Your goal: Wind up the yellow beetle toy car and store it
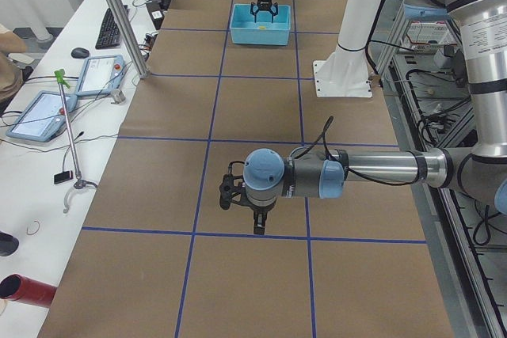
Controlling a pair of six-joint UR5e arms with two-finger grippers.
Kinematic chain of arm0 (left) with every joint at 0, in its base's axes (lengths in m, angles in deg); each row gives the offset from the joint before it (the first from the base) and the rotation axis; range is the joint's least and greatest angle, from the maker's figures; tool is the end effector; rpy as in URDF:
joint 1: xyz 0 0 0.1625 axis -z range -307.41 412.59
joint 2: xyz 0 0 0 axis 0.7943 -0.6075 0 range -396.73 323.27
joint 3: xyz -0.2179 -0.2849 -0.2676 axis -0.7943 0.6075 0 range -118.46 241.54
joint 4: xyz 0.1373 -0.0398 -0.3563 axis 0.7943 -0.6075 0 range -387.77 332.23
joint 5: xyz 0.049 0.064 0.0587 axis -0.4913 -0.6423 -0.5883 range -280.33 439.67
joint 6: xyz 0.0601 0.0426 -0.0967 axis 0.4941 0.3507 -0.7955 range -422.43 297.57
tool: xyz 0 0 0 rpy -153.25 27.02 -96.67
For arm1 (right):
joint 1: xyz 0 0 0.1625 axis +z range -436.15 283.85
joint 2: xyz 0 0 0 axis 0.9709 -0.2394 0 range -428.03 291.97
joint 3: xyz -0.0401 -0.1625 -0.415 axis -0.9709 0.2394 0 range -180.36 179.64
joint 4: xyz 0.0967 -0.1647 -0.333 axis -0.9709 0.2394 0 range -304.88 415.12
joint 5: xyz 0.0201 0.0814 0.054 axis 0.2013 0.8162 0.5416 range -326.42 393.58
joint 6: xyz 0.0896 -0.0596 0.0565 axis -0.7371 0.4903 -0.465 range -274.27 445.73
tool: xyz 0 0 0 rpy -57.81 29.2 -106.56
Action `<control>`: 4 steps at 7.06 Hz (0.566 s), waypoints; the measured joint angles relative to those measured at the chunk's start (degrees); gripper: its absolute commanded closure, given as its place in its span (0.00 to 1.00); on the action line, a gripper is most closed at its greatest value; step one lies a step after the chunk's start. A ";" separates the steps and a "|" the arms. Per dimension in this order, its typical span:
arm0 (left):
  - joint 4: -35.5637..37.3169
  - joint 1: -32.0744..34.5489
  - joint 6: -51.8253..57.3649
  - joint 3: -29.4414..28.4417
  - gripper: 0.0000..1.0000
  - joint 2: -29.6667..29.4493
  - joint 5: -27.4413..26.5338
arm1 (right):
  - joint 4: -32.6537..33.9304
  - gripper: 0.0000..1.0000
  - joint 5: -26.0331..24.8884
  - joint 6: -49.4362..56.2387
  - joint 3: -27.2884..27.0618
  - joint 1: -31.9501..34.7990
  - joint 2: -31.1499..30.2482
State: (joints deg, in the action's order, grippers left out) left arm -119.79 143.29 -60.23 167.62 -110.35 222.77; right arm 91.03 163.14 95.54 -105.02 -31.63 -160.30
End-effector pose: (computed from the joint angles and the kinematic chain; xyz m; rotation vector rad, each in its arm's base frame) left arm -0.0401 -0.3353 0.6637 0.0514 0.9259 0.0381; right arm -0.2885 -0.3621 0.4783 0.9332 -0.9863 -1.2219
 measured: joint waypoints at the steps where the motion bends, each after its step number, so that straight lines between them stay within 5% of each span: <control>1: 0.00 0.00 0.00 0.00 0.00 -0.02 0.02 | 0.40 0.00 1.44 -7.52 -4.90 3.30 -2.05; 4: -0.02 -0.06 0.00 0.02 0.00 -0.04 0.03 | 11.88 0.00 8.08 -29.42 -11.90 19.22 -2.41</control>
State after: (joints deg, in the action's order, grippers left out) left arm -119.80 143.23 -60.23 167.65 -110.38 222.81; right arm 102.92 171.22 66.12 -116.92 -12.41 -162.71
